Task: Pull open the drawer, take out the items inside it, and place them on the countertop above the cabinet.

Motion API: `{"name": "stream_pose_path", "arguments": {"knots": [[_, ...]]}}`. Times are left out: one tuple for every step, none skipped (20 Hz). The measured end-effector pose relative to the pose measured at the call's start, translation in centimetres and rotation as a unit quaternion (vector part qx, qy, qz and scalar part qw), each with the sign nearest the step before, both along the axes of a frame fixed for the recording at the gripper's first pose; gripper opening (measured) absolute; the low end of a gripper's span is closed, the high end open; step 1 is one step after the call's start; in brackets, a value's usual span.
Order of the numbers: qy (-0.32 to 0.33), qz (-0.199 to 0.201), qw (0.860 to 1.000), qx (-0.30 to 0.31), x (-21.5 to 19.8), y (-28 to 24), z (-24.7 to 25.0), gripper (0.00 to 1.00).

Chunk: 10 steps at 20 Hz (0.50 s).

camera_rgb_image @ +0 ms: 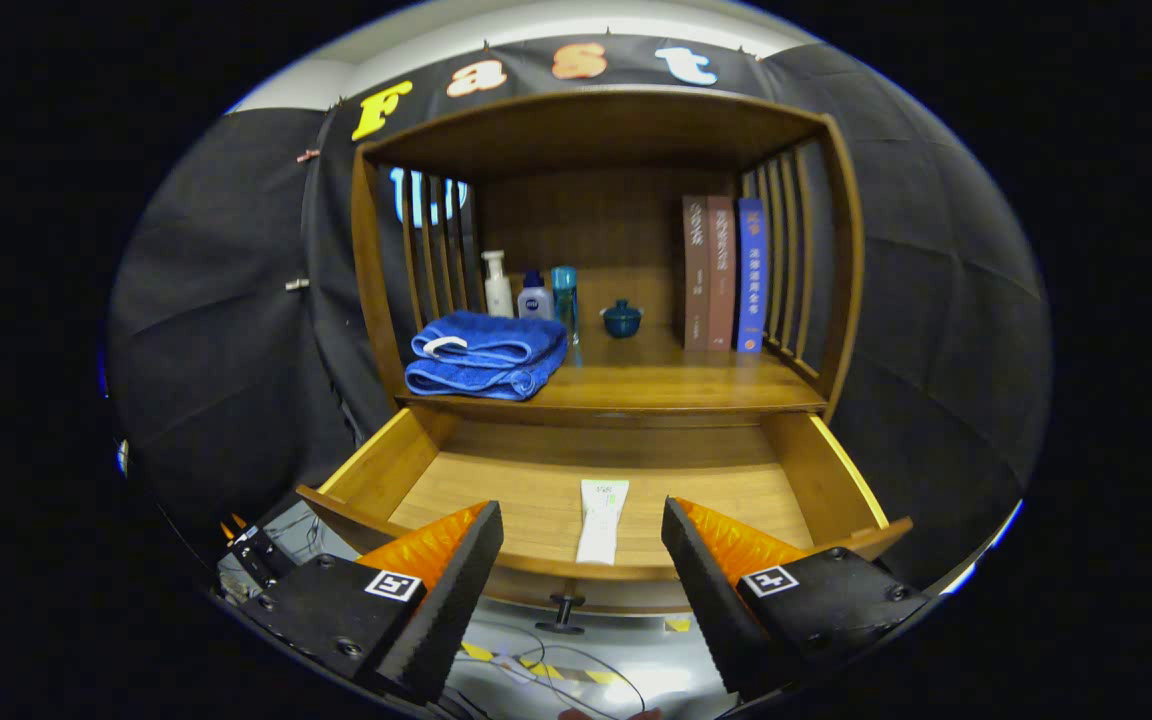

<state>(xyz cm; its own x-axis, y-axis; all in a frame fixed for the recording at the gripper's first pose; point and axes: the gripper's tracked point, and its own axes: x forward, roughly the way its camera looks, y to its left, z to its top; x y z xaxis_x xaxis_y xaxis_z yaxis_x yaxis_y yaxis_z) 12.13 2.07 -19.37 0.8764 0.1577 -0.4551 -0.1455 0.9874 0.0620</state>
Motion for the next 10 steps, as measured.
{"name": "stream_pose_path", "arguments": {"knots": [[0.034,0.008,0.999,-0.006,1.2,0.2,-0.9,0.99],[0.073,0.015,0.997,-0.007,2.0,0.5,-1.9,0.99],[0.105,0.023,0.994,-0.007,3.0,0.9,-2.8,1.0],[0.135,0.021,0.991,-0.017,4.2,0.8,-4.0,0.99],[0.167,0.023,0.985,-0.024,5.1,0.7,-5.1,1.0],[0.19,0.02,0.981,-0.028,6.2,0.8,-6.2,1.0],[0.21,0.016,0.977,-0.04,7.2,0.7,-7.3,1.0],[0.224,0.006,0.973,-0.054,8.2,0.2,-8.6,1.0],[0.242,-0.005,0.969,-0.058,8.9,-0.1,-9.7,1.0],[0.266,-0.004,0.962,-0.058,9.4,0.1,-10.9,1.0]]}}
